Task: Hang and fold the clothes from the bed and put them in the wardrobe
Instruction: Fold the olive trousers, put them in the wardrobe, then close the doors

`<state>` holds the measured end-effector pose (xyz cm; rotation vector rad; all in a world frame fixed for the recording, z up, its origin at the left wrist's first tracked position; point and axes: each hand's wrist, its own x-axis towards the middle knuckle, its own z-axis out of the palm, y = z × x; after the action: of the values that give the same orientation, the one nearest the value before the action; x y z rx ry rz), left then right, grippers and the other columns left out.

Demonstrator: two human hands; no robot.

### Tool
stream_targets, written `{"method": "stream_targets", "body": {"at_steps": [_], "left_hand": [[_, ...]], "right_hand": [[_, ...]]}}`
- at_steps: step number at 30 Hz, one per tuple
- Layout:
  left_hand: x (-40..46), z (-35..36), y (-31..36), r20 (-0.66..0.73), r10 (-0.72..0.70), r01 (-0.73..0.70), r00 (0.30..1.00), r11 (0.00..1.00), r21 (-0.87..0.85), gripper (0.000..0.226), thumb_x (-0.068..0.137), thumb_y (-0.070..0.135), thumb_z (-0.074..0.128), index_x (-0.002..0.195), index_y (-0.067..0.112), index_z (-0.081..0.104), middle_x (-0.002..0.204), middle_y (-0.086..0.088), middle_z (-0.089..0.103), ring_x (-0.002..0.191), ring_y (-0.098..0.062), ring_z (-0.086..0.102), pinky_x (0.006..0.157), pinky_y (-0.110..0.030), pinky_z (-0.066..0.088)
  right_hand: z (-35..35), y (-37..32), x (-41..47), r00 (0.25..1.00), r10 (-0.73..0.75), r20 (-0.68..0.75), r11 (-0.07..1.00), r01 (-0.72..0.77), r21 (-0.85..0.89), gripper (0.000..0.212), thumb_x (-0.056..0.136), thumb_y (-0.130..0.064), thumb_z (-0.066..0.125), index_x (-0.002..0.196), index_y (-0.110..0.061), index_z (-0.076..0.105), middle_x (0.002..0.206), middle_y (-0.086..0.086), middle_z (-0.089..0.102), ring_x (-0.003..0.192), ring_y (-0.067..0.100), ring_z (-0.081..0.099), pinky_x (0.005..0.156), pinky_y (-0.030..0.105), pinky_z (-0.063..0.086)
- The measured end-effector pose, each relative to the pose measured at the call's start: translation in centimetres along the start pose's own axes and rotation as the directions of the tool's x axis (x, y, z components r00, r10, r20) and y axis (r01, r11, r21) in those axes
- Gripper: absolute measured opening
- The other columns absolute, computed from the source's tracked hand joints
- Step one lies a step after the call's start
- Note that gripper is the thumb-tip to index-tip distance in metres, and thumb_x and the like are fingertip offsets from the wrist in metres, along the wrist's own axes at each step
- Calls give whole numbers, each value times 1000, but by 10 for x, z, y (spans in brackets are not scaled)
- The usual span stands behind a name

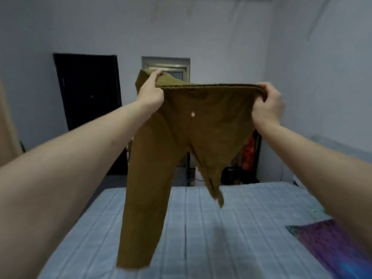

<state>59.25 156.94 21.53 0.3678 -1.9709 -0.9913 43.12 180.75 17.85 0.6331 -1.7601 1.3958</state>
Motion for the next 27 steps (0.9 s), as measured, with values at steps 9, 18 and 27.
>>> {"method": "stream_targets", "body": {"at_steps": [9,18,27], "left_hand": [[-238,-23,-113,285,-229,4,931,786,618,62,93,11,42,150,29,29,148,-8,39,128,-30,46,101,-44,45],[-538,15,-287,656,-249,-462,713,537,706,150,18,21,87,153,23,21,129,-3,65,107,-22,68,73,-40,59],[-794,21,-358,887,-424,-592,182,673,443,134,60,28,83,154,24,-13,153,-9,39,138,-23,43,106,-40,42]], "right_hand": [[-126,48,-199,845,-226,484,941,319,-116,32,79,8,69,108,-7,72,117,14,65,108,30,60,96,29,42],[-232,179,-522,383,-272,883,751,658,-54,45,97,-20,34,92,-23,79,99,-5,75,84,14,72,75,23,53],[-352,214,-751,30,136,990,883,449,-135,68,29,-12,96,94,-22,79,96,-1,75,78,11,73,60,18,54]]}}
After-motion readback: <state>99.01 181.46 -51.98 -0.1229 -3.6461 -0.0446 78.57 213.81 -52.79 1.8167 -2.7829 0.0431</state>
